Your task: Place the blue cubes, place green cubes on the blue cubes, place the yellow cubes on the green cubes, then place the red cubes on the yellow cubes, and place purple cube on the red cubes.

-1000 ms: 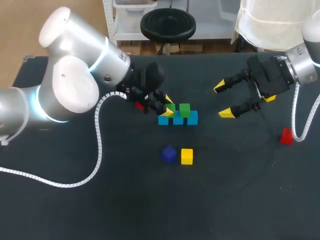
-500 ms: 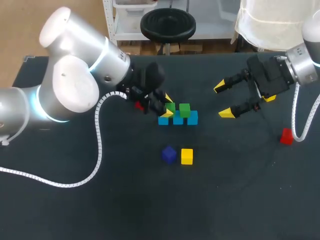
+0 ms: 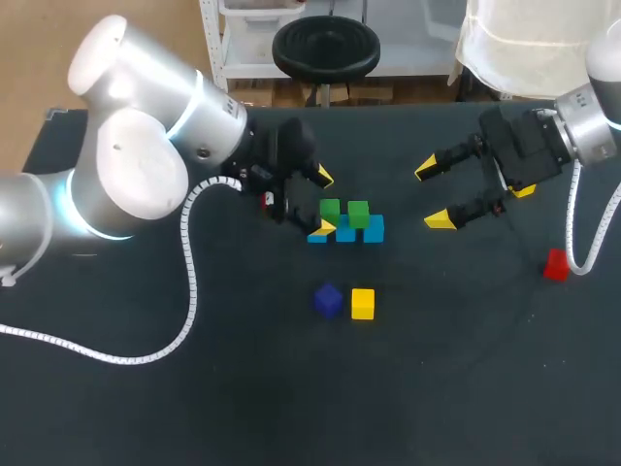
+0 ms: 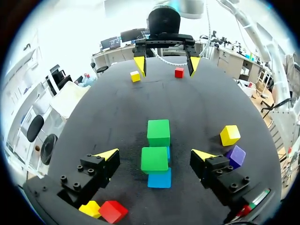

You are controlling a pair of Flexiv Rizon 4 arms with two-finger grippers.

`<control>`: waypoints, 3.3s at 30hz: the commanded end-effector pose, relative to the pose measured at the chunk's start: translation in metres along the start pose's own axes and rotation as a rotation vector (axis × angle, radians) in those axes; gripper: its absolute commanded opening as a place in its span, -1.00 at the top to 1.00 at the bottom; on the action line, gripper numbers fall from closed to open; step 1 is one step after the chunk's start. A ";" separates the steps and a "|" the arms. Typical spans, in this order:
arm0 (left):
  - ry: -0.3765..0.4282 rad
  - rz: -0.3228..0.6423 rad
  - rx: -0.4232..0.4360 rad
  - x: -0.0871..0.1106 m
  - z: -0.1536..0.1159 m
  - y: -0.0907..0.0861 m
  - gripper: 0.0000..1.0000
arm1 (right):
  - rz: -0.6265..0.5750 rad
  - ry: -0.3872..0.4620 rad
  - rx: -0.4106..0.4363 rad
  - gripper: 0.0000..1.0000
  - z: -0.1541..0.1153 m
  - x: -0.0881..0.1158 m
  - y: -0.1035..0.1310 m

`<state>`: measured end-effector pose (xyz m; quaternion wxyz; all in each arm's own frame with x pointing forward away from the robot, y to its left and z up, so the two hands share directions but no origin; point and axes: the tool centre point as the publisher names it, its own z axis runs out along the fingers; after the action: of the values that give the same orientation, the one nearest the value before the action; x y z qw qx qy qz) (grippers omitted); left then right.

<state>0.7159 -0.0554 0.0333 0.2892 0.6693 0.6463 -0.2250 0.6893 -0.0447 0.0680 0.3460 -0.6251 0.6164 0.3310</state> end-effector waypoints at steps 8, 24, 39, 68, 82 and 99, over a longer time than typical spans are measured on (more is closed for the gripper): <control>-0.053 0.051 -0.050 0.022 -0.043 -0.012 -1.00 | -0.001 -0.001 0.001 -1.00 0.000 0.000 0.000; -0.137 0.081 -0.039 0.036 -0.074 -0.011 -1.00 | -0.001 -0.001 0.001 -1.00 0.000 0.000 0.000; -0.260 0.109 -0.004 0.049 -0.076 -0.011 -1.00 | -0.001 -0.001 0.001 -1.00 0.000 0.000 0.000; -0.076 0.097 0.047 0.020 -0.089 -0.012 -1.00 | -0.001 -0.001 0.001 -1.00 0.000 0.000 0.000; -0.053 0.088 0.047 0.017 -0.091 -0.013 -1.00 | -0.001 -0.001 0.001 -1.00 0.000 0.000 0.000; -0.056 0.074 0.056 0.018 -0.092 -0.012 -1.00 | -0.010 0.012 0.007 -1.00 -0.001 -0.003 0.004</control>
<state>0.6964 0.0204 0.0872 0.2996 0.6932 0.6058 -0.2505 0.6894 -0.0448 0.0680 0.3462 -0.6264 0.6155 0.3302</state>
